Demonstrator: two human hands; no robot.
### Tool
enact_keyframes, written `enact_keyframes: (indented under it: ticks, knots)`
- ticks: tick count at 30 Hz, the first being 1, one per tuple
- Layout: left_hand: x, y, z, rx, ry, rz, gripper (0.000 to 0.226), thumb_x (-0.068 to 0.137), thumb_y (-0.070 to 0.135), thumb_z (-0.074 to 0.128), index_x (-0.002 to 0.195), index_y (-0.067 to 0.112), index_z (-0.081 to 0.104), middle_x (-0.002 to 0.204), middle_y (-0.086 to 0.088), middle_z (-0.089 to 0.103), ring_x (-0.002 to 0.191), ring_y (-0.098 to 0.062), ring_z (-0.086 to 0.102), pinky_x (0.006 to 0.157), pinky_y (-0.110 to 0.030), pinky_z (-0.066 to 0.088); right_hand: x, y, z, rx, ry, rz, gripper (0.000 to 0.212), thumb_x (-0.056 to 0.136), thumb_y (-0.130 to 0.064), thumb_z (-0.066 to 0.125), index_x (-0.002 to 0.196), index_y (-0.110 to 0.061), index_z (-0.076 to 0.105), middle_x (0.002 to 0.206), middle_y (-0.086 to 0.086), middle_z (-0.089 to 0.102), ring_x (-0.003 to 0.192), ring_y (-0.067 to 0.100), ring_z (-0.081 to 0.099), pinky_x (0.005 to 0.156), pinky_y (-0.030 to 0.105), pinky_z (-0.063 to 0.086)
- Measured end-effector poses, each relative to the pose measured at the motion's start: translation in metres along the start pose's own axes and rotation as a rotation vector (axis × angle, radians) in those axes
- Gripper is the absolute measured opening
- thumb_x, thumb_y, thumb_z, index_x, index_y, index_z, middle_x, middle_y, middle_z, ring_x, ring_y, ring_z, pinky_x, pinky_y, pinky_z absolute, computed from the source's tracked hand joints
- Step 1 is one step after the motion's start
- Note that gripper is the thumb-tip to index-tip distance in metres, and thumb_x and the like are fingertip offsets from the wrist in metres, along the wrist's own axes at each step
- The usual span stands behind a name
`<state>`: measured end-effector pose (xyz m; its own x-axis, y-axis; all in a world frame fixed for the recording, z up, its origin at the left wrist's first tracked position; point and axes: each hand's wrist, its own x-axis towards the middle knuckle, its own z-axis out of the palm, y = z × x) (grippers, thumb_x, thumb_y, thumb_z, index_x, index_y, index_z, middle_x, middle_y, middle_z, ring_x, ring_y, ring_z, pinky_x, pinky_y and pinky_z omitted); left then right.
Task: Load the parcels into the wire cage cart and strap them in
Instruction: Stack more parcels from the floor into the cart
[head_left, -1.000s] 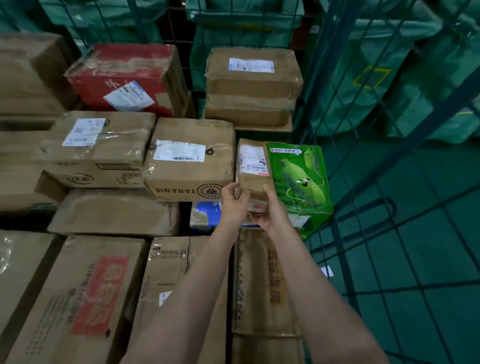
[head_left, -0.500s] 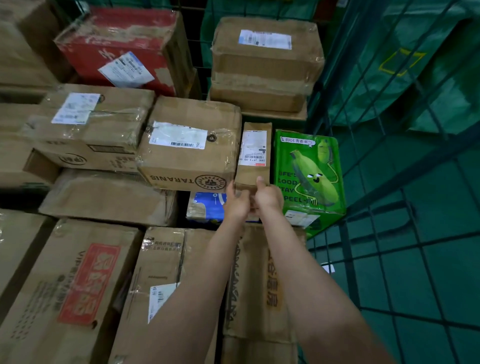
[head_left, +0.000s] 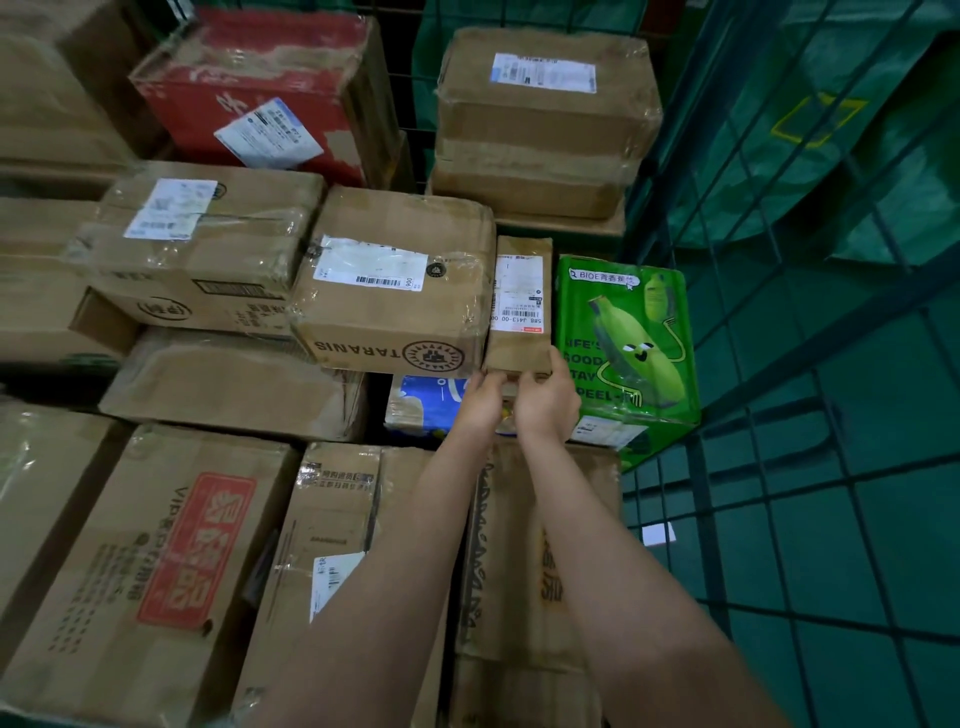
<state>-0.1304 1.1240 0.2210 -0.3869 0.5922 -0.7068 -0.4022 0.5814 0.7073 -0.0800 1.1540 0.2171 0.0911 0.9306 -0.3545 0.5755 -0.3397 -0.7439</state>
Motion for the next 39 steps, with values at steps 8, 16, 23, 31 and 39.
enact_keyframes:
  ticks: [8,16,23,31,39]
  knots:
    - [-0.025,0.008,-0.037,-0.119,0.068,-0.029,0.016,0.098,0.022,0.037,0.090,0.021,0.051,0.092,0.000,0.052,0.077,-0.014,0.052,0.070,-0.029,0.040,-0.019,-0.004,-0.004,0.248,-0.054,0.046,0.031,0.088,-0.011,0.049,0.113,-0.020,0.064,0.102,0.002,0.067,0.095,0.030,0.066,0.085,0.043,0.052]
    - [-0.072,-0.005,-0.080,-0.258,0.119,0.037,0.015,0.097,0.027,0.042,0.104,0.019,0.052,0.110,-0.001,0.061,0.078,-0.013,0.057,0.072,-0.029,0.043,-0.068,-0.020,0.016,0.374,-0.220,0.051,0.023,0.085,-0.006,0.048,0.075,-0.024,0.058,0.075,0.001,0.066,0.072,0.023,0.063,0.076,0.040,0.053]
    - [-0.120,-0.020,-0.141,-0.357,0.242,0.085,0.019,0.097,0.022,0.041,0.089,0.017,0.057,0.096,-0.003,0.061,0.071,-0.011,0.054,0.063,-0.027,0.038,-0.138,-0.028,0.043,0.346,-0.417,0.005,0.024,0.091,-0.007,0.049,0.072,-0.019,0.055,0.075,0.005,0.066,0.062,0.020,0.060,0.076,0.038,0.053]
    - [-0.183,-0.046,-0.220,-0.512,0.320,0.178,0.024,0.099,0.019,0.037,0.114,0.013,0.055,0.098,-0.003,0.062,0.076,-0.014,0.058,0.067,-0.027,0.045,-0.225,-0.048,0.073,0.315,-0.566,-0.063,0.021,0.092,-0.006,0.046,0.077,-0.017,0.056,0.070,0.004,0.062,0.060,0.018,0.058,0.059,0.028,0.048]
    - [-0.258,-0.093,-0.314,-0.617,0.436,0.205,0.023,0.098,0.023,0.036,0.109,0.015,0.055,0.106,-0.004,0.058,0.078,-0.013,0.056,0.064,-0.027,0.041,-0.343,-0.038,0.119,0.291,-0.746,-0.095,0.021,0.088,0.001,0.046,0.076,-0.012,0.059,0.067,0.007,0.062,0.058,0.020,0.056,0.057,0.029,0.048]
